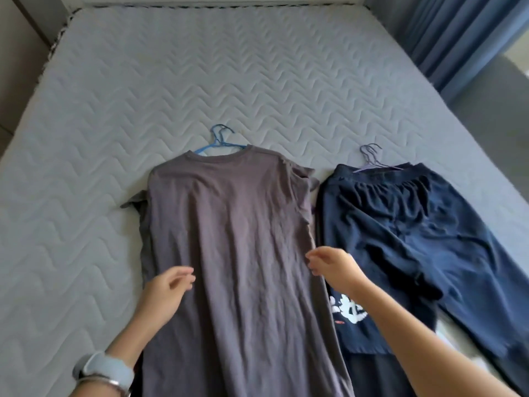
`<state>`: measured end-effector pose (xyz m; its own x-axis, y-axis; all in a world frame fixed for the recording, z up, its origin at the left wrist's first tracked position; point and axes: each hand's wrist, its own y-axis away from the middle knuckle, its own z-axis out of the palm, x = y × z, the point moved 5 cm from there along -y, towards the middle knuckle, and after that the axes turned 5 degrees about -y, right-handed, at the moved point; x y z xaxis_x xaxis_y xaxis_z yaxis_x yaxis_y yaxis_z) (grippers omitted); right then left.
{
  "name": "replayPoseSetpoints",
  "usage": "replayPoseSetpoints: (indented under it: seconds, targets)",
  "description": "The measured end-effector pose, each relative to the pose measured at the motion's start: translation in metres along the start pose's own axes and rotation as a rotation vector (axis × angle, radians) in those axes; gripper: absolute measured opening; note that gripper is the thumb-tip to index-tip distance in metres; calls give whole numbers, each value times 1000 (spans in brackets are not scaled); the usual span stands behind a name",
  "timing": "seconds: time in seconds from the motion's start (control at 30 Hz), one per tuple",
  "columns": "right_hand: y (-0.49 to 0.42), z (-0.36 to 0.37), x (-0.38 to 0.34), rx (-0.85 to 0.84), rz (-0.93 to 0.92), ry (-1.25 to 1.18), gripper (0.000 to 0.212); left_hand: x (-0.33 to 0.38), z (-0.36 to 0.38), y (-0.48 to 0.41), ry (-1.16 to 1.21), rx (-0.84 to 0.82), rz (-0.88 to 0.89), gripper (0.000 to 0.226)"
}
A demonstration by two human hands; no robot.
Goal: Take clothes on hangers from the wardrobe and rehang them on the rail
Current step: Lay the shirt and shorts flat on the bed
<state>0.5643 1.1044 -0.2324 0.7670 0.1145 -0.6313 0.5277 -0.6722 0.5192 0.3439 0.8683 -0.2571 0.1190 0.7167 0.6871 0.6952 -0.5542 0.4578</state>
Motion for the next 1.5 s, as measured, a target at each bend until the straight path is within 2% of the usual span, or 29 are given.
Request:
replayPoseSetpoints:
  seconds: [0.1, 0.2, 0.27, 0.4, 0.5, 0.63, 0.8, 0.87, 1.0, 1.27, 1.4, 1.5]
  targets:
    - [73, -8, 41, 6, 76, -59, 20, -2, 13, 65, 37, -77, -22, 22]
    - [147, -9, 86, 1, 130, -71, 35, -5, 29, 124, 39, -118, -48, 25]
    - [193, -11, 116, 9, 167, -68, 29, -11, 45, 163, -3, -170, -58, 28]
    - [263, -17, 184, 49, 290, -214, 27, -31, 81, 228, -26, -263, -96, 31]
    - [292, -27, 232, 54, 376, -303, 17, -35, 110, 260, -22, -254, -144, 30]
    - [299, -55, 285, 54, 427, -392, 19, -18, 162, 288, -20, -266, -221, 20]
    - [280, -124, 339, -90, 420, -365, 19, 27, 241, 321, 64, -157, -316, 12]
    - [274, -163, 358, -77, 390, -297, 21, 48, 267, 337, 105, -142, -347, 17]
    - [274, -223, 394, 9, 363, -217, 23, 76, 304, 370, 137, -170, -380, 14]
    - [309, -213, 442, -8, 441, -186, 21, 75, 344, 384, 185, -241, -513, 15]
    - [317, -219, 454, -127, 450, -89, 20, 79, 359, 389, 177, -207, -545, 18]
    - [307, -239, 480, -117, 531, -154, 21, 89, 375, 392, 180, -206, -550, 17]
